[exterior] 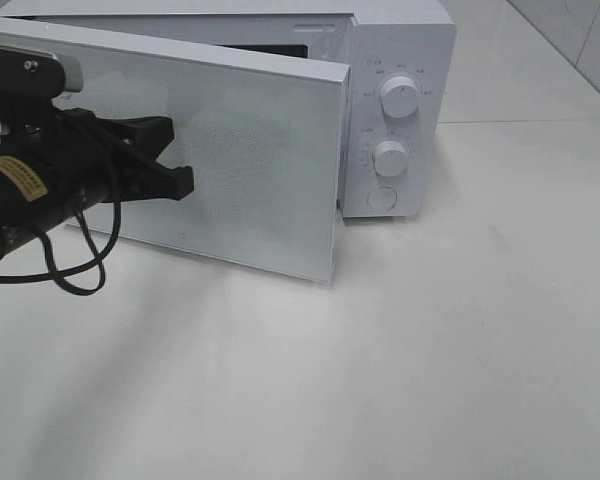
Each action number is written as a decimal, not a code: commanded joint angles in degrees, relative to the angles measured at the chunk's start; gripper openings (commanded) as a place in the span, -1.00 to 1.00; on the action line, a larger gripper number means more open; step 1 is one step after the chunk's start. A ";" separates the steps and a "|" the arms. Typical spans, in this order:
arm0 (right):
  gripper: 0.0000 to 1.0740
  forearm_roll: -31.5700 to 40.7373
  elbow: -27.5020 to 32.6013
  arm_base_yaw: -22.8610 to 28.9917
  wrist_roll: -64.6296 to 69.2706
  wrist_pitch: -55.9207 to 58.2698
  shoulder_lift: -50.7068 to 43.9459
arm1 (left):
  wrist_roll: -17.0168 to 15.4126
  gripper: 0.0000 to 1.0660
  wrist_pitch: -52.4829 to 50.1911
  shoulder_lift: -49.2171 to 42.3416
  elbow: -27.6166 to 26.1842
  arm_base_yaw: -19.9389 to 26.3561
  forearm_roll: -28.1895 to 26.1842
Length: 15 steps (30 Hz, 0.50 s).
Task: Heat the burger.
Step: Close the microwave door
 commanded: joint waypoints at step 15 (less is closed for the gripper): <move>0.42 0.06 0.17 -0.40 -0.23 -0.46 -1.49 | 1.32 -1.00 5.04 6.47 -15.30 -2.12 -4.24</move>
